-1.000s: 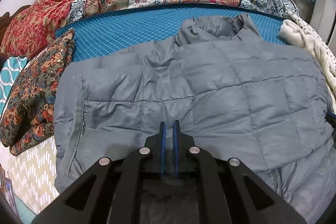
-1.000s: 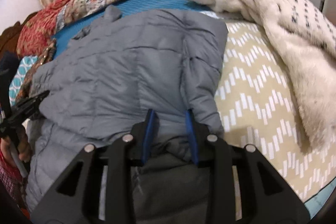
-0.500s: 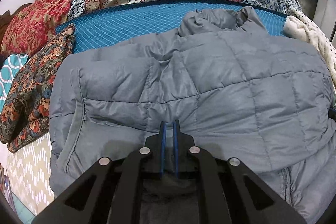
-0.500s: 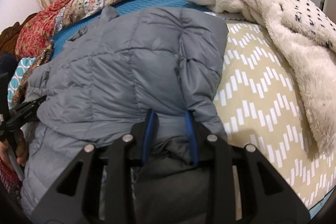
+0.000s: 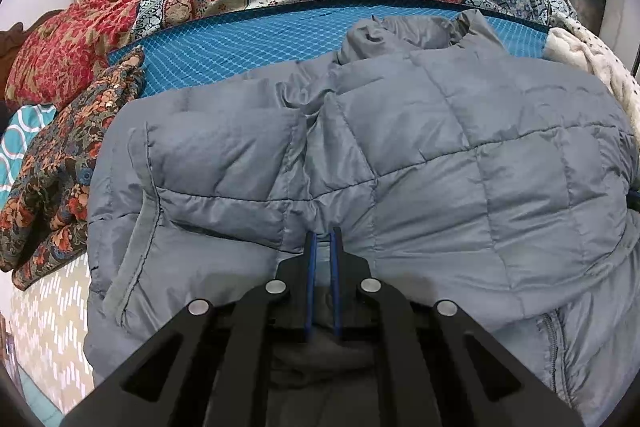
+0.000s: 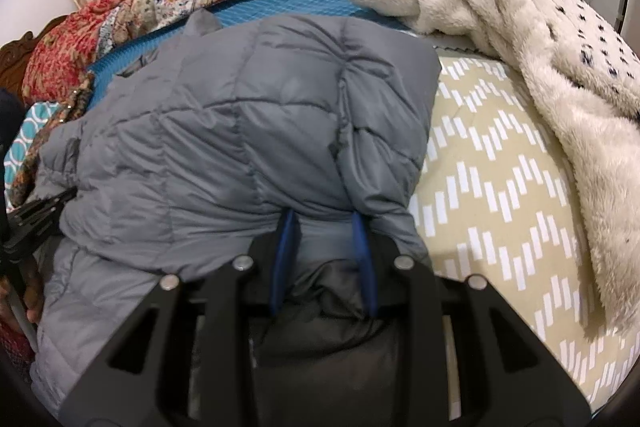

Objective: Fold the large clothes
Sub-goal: 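Lower the folded hem onto the jacket and open both grippers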

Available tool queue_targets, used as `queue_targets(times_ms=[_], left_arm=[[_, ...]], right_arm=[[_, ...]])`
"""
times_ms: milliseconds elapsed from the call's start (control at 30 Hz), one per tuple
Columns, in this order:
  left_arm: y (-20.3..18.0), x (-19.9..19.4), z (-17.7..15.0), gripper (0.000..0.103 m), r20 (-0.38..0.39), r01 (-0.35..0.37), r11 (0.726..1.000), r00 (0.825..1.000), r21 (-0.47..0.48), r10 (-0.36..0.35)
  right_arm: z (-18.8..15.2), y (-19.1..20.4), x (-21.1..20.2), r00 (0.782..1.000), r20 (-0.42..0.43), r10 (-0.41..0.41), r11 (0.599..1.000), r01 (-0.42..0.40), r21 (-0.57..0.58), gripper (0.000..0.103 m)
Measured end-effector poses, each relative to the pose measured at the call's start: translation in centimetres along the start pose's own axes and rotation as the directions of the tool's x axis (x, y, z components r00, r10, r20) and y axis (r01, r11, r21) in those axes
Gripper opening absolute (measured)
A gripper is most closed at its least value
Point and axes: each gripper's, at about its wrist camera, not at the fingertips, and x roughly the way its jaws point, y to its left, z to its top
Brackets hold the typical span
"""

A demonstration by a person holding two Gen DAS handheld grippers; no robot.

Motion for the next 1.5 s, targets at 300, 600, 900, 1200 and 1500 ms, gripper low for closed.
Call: queue_targets(times_ms=[300, 600, 900, 1200, 1500], left_arm=[[0.4, -1.5, 0.3, 0.006, -0.011, -0.006, 1.000, 1.000, 0.002, 0.006], [7.3, -2.0, -1.5, 0.006, -0.036, 0.021, 0.989, 0.999, -0.144, -0.027], [8.8, -7.5, -1.6, 0.006, 0.018, 0.012, 0.988, 1.000, -0.156, -0.009], [9.8, -14.2, -11.2, 0.006, 0.003, 0.004, 0.994, 1.000, -0.109, -0.004], [8.5, -13.6, -18.1, 0.006, -0.082, -0.017, 0.992, 0.997, -0.125, 0.007]], right_arm=[[-0.1, 0.3, -0.1, 1.000, 0.008, -0.019, 1.000, 0.019, -0.019, 0.028], [-0.3, 0.4, -0.2, 0.999, 0.016, -0.031, 0.999, 0.032, -0.026, 0.028], [-0.6, 0.5, -4.5, 0.999, 0.030, -0.014, 1.000, 0.014, 0.018, 0.054], [-8.3, 2.4, -11.8, 0.999, 0.047, 0.025, 0.994, -0.019, -0.110, 0.055], [-11.8, 1.2, -10.7, 0.992, -0.081, -0.099, 0.990, 0.090, -0.109, 0.060]])
